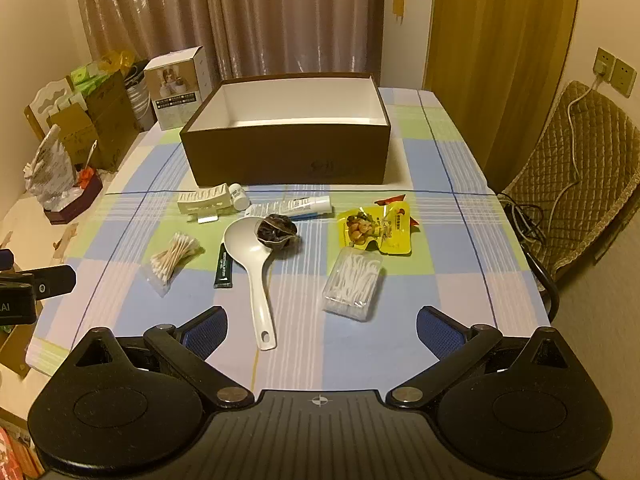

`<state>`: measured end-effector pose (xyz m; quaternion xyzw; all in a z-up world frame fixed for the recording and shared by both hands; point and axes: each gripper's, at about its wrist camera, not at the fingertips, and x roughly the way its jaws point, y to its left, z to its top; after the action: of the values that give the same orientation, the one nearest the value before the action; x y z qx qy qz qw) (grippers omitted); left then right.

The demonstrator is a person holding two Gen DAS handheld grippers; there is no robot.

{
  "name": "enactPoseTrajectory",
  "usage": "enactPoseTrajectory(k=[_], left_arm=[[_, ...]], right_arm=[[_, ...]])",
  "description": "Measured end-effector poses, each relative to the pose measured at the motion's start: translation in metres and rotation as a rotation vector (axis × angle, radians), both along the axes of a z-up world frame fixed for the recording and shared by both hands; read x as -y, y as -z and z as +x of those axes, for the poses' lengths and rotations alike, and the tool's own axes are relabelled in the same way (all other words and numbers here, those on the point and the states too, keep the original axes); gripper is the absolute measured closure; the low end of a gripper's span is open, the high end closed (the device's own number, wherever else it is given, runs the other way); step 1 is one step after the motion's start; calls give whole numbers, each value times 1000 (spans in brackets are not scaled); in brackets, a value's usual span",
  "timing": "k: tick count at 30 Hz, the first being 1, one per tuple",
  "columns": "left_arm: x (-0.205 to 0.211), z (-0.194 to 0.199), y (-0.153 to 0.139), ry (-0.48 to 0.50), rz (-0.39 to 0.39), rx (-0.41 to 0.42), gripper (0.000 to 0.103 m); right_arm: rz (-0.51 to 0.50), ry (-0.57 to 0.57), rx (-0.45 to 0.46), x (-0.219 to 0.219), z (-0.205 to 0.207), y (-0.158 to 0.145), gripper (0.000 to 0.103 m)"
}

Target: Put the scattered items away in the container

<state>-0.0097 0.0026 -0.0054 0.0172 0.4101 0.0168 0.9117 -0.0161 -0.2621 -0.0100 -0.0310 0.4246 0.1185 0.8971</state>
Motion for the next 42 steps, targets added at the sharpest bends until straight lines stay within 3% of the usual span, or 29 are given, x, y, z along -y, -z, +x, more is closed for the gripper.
enactPoseTrajectory(k=[42], left_arm=[[-11,15,10,10,-16,-31,0]], right_arm=[[-6,-30,-3,-17,11,5,0]])
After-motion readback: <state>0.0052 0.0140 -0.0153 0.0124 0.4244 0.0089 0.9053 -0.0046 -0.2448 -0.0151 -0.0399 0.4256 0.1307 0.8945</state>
